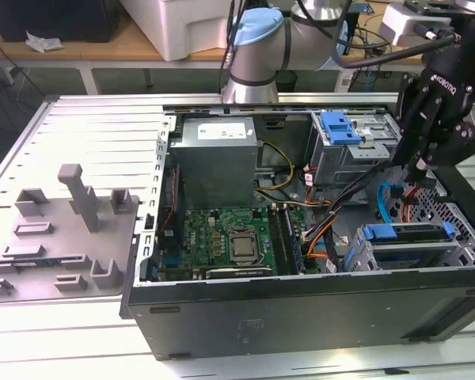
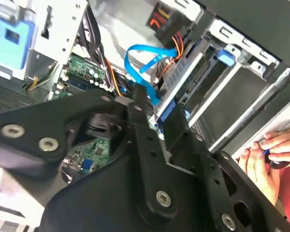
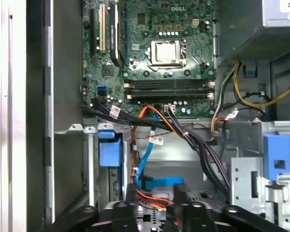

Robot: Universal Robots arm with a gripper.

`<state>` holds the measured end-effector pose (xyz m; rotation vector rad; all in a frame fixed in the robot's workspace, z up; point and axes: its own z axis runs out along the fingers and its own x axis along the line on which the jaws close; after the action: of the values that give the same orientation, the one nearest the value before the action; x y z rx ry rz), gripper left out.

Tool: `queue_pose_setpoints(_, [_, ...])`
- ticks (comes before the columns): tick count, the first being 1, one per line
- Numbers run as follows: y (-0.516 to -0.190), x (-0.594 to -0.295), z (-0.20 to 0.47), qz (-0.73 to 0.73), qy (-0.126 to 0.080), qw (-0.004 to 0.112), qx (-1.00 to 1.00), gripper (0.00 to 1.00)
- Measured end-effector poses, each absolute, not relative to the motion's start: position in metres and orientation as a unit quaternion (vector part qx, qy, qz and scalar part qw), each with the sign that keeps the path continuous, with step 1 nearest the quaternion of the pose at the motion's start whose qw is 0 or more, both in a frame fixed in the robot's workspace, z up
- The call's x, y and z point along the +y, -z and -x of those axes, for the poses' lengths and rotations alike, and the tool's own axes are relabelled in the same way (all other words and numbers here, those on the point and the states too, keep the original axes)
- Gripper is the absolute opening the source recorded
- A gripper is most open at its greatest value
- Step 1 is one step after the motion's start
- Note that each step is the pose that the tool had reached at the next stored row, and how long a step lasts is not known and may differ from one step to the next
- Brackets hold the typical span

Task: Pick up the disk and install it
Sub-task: 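Insert the first disk wire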

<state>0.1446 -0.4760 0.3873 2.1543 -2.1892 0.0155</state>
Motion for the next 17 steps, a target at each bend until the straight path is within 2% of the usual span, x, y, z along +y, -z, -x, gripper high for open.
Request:
queue_pose_setpoints(1, [-0.387,-0.474,-0.146,-0.701,-0.005,0.036,-0.712,0.43])
queue_pose_setpoints(2, [-0.387,-0.471,-0.149,-0.701,-0.005,0.036,-0.712,0.35])
queue_pose_setpoints(8, [-0.387,-0.457,-0.162,-0.701,-0.006,0.041,-0.712,0.35])
queue_pose_setpoints(9, [-0.386,-0.453,-0.164,-0.700,-0.012,0.049,-0.712,0.35])
queue_pose_setpoints(10, [-0.386,-0.448,-0.166,-0.699,-0.024,0.063,-0.712,0.35])
queue_pose_setpoints(13, [-0.386,-0.441,-0.169,-0.697,-0.045,0.090,-0.710,0.35])
queue_pose_setpoints(15, [-0.385,-0.434,-0.173,-0.696,-0.053,0.103,-0.709,0.35])
queue_pose_setpoints(17, [-0.384,-0.427,-0.177,-0.695,-0.057,0.109,-0.709,0.35])
